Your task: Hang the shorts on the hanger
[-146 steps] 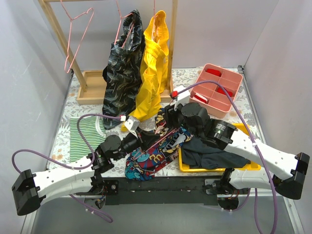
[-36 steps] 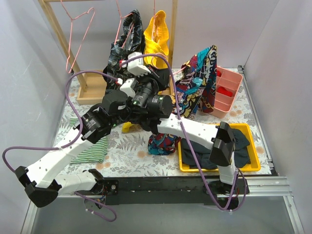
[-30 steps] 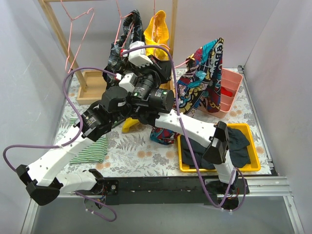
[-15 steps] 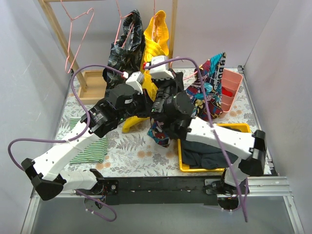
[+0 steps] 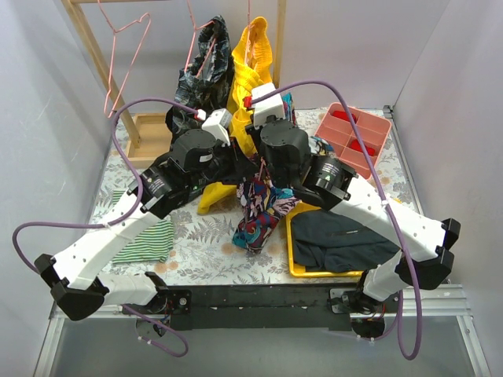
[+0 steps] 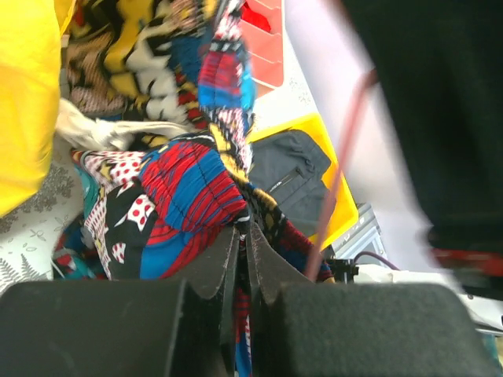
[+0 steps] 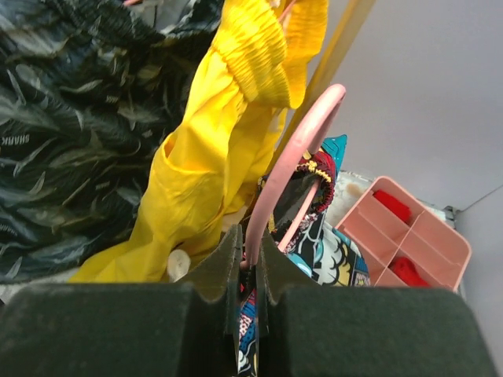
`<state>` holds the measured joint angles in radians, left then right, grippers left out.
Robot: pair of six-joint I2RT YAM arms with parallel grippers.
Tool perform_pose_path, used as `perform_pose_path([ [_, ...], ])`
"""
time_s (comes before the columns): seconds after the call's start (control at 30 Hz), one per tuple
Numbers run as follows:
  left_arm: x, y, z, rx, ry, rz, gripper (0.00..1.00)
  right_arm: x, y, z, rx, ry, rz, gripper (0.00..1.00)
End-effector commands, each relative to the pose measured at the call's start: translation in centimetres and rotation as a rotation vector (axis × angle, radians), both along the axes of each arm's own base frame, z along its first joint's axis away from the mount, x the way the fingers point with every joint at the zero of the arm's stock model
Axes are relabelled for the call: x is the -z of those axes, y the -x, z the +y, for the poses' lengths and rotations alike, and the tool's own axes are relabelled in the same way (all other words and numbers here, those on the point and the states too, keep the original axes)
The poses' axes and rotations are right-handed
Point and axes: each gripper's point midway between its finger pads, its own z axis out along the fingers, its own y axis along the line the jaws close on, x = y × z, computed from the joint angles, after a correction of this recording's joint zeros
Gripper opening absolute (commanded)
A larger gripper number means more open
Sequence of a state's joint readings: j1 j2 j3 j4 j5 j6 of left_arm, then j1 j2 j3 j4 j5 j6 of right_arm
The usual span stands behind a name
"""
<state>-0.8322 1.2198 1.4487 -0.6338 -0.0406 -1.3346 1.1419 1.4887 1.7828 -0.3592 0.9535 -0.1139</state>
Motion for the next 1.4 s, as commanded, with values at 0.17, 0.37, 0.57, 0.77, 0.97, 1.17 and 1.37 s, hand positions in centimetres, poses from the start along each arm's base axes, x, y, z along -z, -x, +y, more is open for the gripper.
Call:
perform_pose_path([
  [0.17, -4.0, 3.3, -0.1, 0.159, 0.082, -0.074, 0.29, 1.1, -1.2, 0.5, -0.021, -0.094, 0.082, 0.01],
  [0.37, -3.3, 5.3, 0.4, 0.258, 0.065, -0.104, 0.56, 0.8, -1.7, -0.3, -0.010, -0.119, 0.092, 0.01],
  [0.57, -0.2, 6.1, 2.1, 0.270, -0.076, -0.108, 0.59, 0.9, -1.8, -0.5, -0.007, -0.126, 0.099, 0.01],
  [0.77, 3.9, 6.4, 0.6, 0.215, -0.238, -0.086, 0.58, 1.4, -2.0, -0.3, -0.009, -0.125, 0.116, 0.01],
  [0.97, 5.8, 5.1, 0.1, 0.100, -0.316, -0.104, 0.56, 1.6, -2.1, -0.5, -0.005, -0.126, 0.122, 0.01],
  [1.17, 6.3, 3.4, -0.1, -0.034, -0.355, -0.173, 0.24, 1.7, -2.0, -0.9, -0.001, -0.130, 0.130, 0.01],
  [1.37, 5.5, 3.5, -0.2, -0.042, -0.298, -0.258, 0.00, 2.0, -1.5, -1.2, -0.021, -0.124, 0.149, 0.01],
])
